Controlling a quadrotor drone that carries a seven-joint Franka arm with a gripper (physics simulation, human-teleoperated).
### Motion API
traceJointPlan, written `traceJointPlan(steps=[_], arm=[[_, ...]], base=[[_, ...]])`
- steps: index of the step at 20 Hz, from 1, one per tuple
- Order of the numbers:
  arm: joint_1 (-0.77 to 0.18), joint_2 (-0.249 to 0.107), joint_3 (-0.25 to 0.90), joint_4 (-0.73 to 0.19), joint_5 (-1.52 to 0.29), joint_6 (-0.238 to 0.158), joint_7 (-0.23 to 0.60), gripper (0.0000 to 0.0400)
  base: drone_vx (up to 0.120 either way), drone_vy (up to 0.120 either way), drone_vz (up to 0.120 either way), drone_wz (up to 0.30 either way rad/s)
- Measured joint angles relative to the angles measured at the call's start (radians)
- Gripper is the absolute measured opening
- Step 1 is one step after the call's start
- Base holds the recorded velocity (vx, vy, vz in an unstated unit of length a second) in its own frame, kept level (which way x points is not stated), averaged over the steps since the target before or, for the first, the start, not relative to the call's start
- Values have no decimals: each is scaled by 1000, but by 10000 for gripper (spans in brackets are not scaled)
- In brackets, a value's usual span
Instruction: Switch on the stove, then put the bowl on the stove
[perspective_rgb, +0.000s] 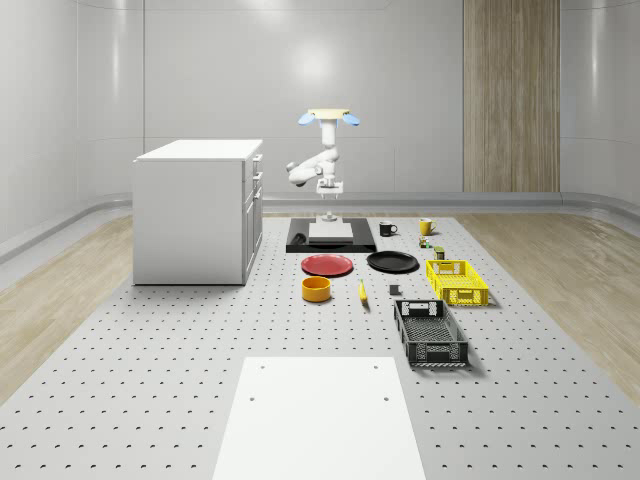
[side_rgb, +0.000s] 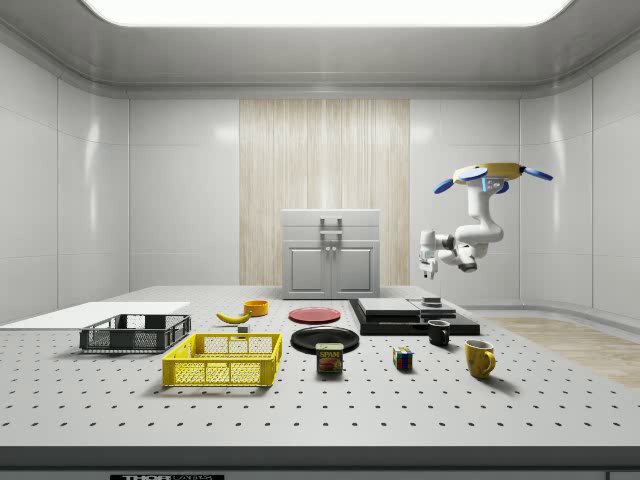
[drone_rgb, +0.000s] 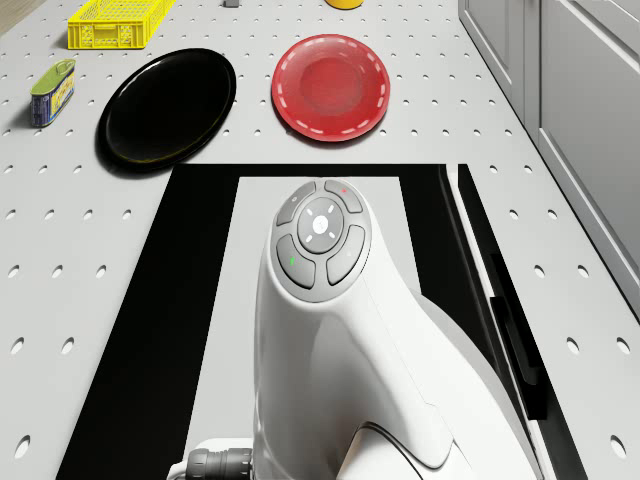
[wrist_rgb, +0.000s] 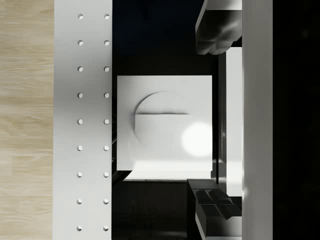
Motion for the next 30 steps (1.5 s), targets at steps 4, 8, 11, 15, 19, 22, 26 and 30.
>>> traceJointPlan(steps=[4, 8, 11, 15, 19, 22, 26, 30], arm=[[-9, -21, 8, 1, 11, 18, 8, 400], [-15, -44, 6, 4, 13, 41, 13, 400], [-13, -69, -23, 9, -9, 73, 11, 400], [-10, -103, -77, 22, -54, 123, 5, 400], [-11, -133, -138, 40, -107, 175, -2, 400], [-14, -150, -179, 56, -143, 210, -5, 400], [-30, -160, -212, 70, -172, 236, 4, 400], [-45, -166, -233, 80, -191, 253, 15, 400]], base=[[0, 0, -120, 0], [0, 0, -70, 0], [0, 0, 0, 0], [0, 0, 0, 0], [0, 0, 0, 0], [0, 0, 0, 0], [0, 0, 0, 0], [0, 0, 0, 0]])
